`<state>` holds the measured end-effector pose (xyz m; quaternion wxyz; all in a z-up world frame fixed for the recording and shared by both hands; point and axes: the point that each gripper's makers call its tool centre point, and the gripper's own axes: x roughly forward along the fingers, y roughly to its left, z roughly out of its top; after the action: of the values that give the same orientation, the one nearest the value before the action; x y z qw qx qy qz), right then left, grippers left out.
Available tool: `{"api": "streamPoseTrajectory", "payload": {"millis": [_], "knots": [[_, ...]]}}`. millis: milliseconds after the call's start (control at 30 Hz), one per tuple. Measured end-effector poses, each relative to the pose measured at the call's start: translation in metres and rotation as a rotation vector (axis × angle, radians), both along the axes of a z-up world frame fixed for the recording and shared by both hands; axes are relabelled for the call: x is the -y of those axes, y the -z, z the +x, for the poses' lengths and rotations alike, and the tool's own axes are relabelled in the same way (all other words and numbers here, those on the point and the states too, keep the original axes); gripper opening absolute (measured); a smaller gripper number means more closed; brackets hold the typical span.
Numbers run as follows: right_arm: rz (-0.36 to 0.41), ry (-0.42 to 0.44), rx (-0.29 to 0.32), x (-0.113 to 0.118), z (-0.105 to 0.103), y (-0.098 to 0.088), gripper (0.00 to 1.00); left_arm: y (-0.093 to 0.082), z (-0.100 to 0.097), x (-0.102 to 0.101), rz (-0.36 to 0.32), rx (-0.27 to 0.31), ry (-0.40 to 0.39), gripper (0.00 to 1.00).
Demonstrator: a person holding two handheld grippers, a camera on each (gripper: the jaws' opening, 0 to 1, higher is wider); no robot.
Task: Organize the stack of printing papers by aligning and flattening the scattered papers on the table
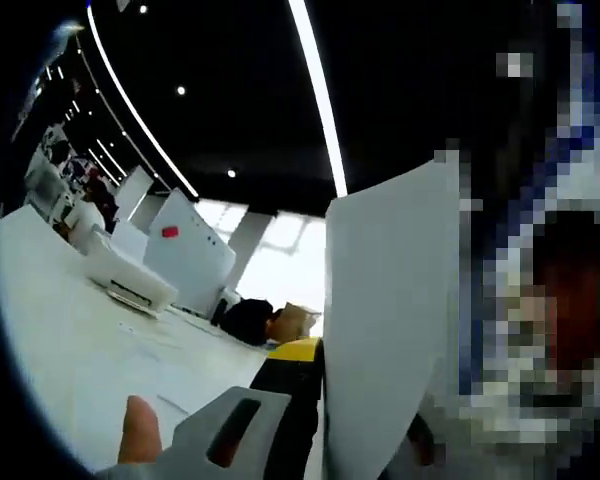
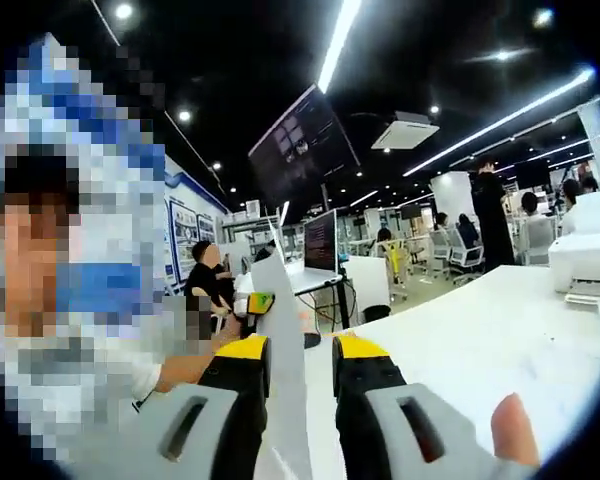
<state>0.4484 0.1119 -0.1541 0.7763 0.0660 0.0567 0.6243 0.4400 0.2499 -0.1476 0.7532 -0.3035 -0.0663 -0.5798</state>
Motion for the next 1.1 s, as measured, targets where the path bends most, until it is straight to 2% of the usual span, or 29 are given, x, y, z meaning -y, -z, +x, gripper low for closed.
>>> {"api": "streamPoseTrajectory", "payload": {"millis": [133,333,433,467,633,767,833,933,1100], "knots": [[-0.013,0.034,0.004,0.012,0.002,0.007,0.20,0.012,0.002,-0.011,-0.019,-0.046,-0.018,0.06],[-0.020,0.063,-0.004,0.023,0.000,0.017,0.21,0.036,0.017,-0.021,0.023,-0.113,-0.091,0.06],[-0.012,0.066,-0.009,0.027,-0.001,0.020,0.21,0.050,0.015,-0.017,0.070,-0.118,-0.104,0.06],[-0.015,0.072,-0.016,0.028,-0.002,0.023,0.21,0.055,0.011,-0.014,0.095,-0.102,-0.107,0.06],[-0.058,0.108,-0.014,0.041,-0.004,0.042,0.21,0.075,0.004,-0.008,0.130,-0.111,-0.113,0.06],[-0.176,0.230,0.050,0.059,0.012,0.067,0.24,0.098,0.007,-0.012,0.161,-0.121,-0.113,0.06],[-0.214,0.277,0.047,0.068,0.021,0.078,0.26,0.106,0.009,-0.014,0.168,-0.125,-0.115,0.06],[-0.238,0.329,0.040,0.077,0.030,0.090,0.29,0.112,0.008,-0.012,0.164,-0.125,-0.107,0.06],[-0.275,0.425,0.050,0.093,0.041,0.105,0.38,0.120,0.011,-0.008,0.187,-0.089,-0.099,0.06]]}}
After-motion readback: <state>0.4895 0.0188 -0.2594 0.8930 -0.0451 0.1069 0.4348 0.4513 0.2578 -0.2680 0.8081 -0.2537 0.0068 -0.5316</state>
